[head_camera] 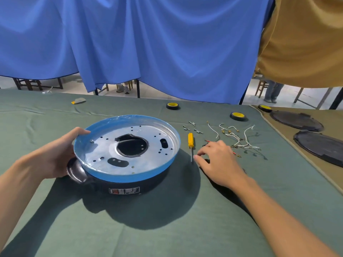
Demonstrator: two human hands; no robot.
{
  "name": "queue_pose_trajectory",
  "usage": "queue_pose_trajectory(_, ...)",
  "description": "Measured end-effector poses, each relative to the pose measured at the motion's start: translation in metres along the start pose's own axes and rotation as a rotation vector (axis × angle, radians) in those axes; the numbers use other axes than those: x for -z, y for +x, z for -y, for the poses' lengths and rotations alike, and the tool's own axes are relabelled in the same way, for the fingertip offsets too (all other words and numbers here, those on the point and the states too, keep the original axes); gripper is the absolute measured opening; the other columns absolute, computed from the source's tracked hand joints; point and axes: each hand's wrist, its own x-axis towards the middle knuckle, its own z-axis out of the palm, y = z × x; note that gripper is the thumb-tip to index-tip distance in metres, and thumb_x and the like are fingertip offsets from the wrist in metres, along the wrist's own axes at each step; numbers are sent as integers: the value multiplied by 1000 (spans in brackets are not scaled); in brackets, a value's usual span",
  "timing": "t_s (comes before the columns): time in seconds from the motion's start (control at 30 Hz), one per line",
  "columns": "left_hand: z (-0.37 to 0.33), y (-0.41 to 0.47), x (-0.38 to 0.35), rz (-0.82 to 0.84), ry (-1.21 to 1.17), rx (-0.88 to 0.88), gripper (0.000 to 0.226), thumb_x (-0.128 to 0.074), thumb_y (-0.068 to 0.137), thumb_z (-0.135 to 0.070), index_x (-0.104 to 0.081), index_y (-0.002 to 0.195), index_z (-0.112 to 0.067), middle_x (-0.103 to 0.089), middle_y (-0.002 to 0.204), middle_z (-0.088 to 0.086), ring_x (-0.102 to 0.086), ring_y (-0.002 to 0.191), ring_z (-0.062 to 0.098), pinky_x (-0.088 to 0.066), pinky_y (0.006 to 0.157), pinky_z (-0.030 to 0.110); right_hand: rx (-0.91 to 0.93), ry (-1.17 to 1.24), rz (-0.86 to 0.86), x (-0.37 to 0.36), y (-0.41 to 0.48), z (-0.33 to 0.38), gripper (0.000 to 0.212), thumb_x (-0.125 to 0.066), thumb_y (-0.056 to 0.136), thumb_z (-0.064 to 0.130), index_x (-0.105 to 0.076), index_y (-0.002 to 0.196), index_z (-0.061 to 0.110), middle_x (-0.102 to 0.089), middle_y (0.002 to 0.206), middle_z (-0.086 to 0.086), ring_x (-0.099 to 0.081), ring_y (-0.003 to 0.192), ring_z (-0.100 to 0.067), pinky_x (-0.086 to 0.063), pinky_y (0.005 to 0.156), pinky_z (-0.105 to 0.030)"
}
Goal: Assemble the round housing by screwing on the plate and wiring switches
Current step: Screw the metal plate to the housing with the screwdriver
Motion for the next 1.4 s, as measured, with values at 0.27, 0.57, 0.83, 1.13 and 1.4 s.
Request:
queue_pose_trajectory(0.27,-1,0,1,14,3,17,54,-65,69,-54,-70,94,-6,-71,84,20,-68,61,33,-58,54,39,-53,-89,32,-4,34,14,30,-44,96,40,-66,104,22,-66,103,-1,-50,103,-26,-38,87,-39)
queue_pose_trajectory(0.57,0,1,2,42,17,21,59,-58,80,-57,-64,108,-6,-71,89,20,-69,66,34,-58,58,40,-235,-227,135,-28,76,29,18,-54,90,28,-55,103,16,-65,107,-10,-59,101,-33,-38,74,-38)
queue_pose_trajectory(0.83,1,7,-15,50,-1,14,64,-61,77,-58,-65,111,-4,-73,94,21,-71,69,33,-59,56,39,-438,192,30,8,90,34,27,-64,81,33,-59,100,14,-62,90,-9,-60,77,-27,-49,59,-34)
queue_pose_trajectory(1.13,-4,14,-49,127,-15,-8,80,-68,75,-60,-61,130,-2,-63,130,23,-66,95,34,-59,75,38,-218,891,-256,79,79,82,23,-59,86,19,-58,106,31,-62,67,4,-58,50,-2,-44,55,-26)
queue_pose_trajectory(1.4,2,29,-40,222,-34,15,92,-71,70,-67,-62,127,5,-59,133,27,-58,122,43,-50,103,46,156,776,-239,35,85,151,41,-60,92,13,-47,129,22,-65,82,-4,-68,72,-19,-59,68,-42)
